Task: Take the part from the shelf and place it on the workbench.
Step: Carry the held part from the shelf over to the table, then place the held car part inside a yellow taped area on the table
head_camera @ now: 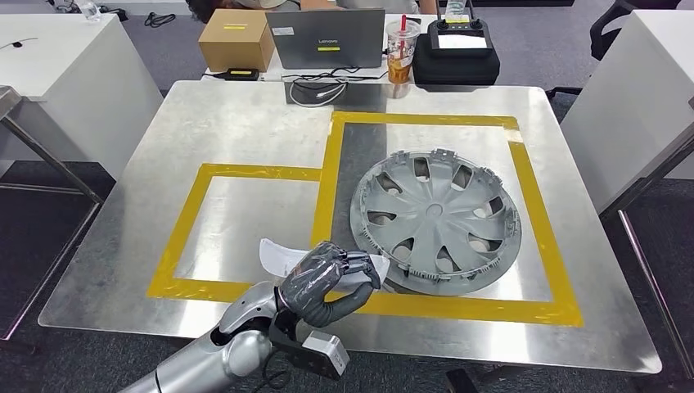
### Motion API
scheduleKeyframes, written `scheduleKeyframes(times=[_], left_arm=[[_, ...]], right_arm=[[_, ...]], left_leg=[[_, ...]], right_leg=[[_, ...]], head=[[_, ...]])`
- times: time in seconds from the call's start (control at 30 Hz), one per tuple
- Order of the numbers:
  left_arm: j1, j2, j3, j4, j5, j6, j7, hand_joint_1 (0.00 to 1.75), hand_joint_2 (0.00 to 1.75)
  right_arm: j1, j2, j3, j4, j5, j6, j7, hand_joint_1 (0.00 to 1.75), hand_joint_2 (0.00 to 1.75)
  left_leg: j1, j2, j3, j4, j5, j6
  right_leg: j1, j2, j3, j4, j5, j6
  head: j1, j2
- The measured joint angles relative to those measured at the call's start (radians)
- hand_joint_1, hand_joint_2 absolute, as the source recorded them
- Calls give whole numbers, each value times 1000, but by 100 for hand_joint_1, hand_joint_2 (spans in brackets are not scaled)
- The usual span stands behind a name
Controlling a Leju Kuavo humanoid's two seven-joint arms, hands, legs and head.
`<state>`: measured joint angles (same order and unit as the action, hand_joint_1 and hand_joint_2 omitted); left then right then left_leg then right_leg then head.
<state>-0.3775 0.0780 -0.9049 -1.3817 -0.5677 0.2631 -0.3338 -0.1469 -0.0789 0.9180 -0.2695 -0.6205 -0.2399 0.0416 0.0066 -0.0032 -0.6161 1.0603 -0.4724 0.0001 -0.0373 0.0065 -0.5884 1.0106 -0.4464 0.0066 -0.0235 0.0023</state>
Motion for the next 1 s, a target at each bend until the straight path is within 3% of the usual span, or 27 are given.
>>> scheduleKeyframes(times=[0.1,0.13,0.17,0.23,0.3,0.37,0.47,0.53,0.6,0.63,0.67,0.7,0.73,0.77,0.8,0.87,0.93,1.0], left_arm=[[-26,-15,-21,58,-51,76,6,175,175],[-28,-20,-26,78,-74,119,5,175,175],[-29,-25,-30,97,-99,176,-1,175,175],[-34,-39,-34,134,-141,298,-20,175,175],[-42,-55,-35,165,-173,384,-38,175,175],[-44,-68,-26,190,-216,421,-52,175,175],[-31,-94,16,213,-327,430,-75,175,175],[-22,-119,54,227,-397,431,-85,175,175],[-9,-142,88,249,-443,432,-85,175,175],[-1,-151,105,263,-462,432,-81,175,175],[6,-159,121,280,-478,432,-75,175,175],[10,-166,135,297,-492,432,-66,175,175],[12,-173,147,314,-507,432,-52,175,175],[11,-180,158,332,-524,432,-36,175,175],[9,-185,168,351,-545,432,-17,175,175],[6,-192,185,392,-582,432,20,175,175],[0,-197,195,437,-607,432,49,175,175],[-14,-200,197,493,-622,432,77,175,175]], right_arm=[[1,1,0,0,9,-2,1,0,0],[2,1,0,0,10,-5,1,0,0],[3,2,0,0,11,-9,1,0,0],[4,5,0,0,14,-18,-1,0,0],[4,13,0,0,18,-23,-4,0,0],[5,21,0,1,23,-28,-9,0,0],[6,30,0,2,36,-33,-13,0,0],[5,32,0,3,44,-34,-13,0,0],[5,32,0,5,51,-34,-11,0,0],[6,32,0,6,54,-34,-9,0,0],[7,31,0,7,57,-34,-7,0,0],[6,31,0,8,59,-34,-5,0,0],[6,31,0,8,63,-34,-3,0,0],[4,31,0,8,67,-34,-2,0,0],[2,31,0,9,72,-33,0,0,0],[-2,33,0,9,81,-31,5,0,0],[-3,35,0,9,90,-28,10,0,0],[-7,37,0,9,97,-26,14,0,0]], left_leg=[[3,2,-94,201,-89,-9],[3,2,-114,240,-96,-7],[3,2,-114,239,-84,-3],[-3,2,-62,125,-19,17],[-14,4,0,-4,25,44],[-24,7,19,-46,27,57],[-23,8,35,-77,42,60],[-17,8,49,-97,55,61],[-18,8,48,-98,56,63],[-19,8,48,-98,56,63],[-19,7,47,-97,56,62],[-18,6,47,-95,54,60],[-17,5,46,-90,51,56],[-17,3,43,-81,46,51],[-19,2,39,-71,40,44],[-23,2,30,-56,33,34],[-21,2,26,-53,30,28],[-16,2,10,-21,7,18]], right_leg=[[5,0,-2,0,1,-6],[8,1,-2,0,0,-7],[11,2,-1,0,0,-7],[17,5,1,0,0,-7],[20,5,1,-2,0,-6],[18,4,-1,-5,2,-3],[18,0,-5,-3,-1,7],[18,-2,-38,68,-36,6],[18,-2,-102,200,-87,5],[16,-2,-128,250,-100,9],[14,-3,-139,267,-97,16],[11,-3,-129,241,-79,27],[8,-4,-100,178,-51,38],[5,-6,-66,107,-27,45],[3,-6,-37,49,-8,45],[5,-5,-14,3,2,29],[7,-3,-15,3,5,14],[3,-2,-13,2,8,4]], head=[[-3,0],[-3,0],[-3,0],[-3,0],[1,0],[2,0],[2,0],[3,0],[3,0],[3,0],[3,0],[3,0],[3,0],[4,0],[4,0],[5,0],[4,0],[2,0]])
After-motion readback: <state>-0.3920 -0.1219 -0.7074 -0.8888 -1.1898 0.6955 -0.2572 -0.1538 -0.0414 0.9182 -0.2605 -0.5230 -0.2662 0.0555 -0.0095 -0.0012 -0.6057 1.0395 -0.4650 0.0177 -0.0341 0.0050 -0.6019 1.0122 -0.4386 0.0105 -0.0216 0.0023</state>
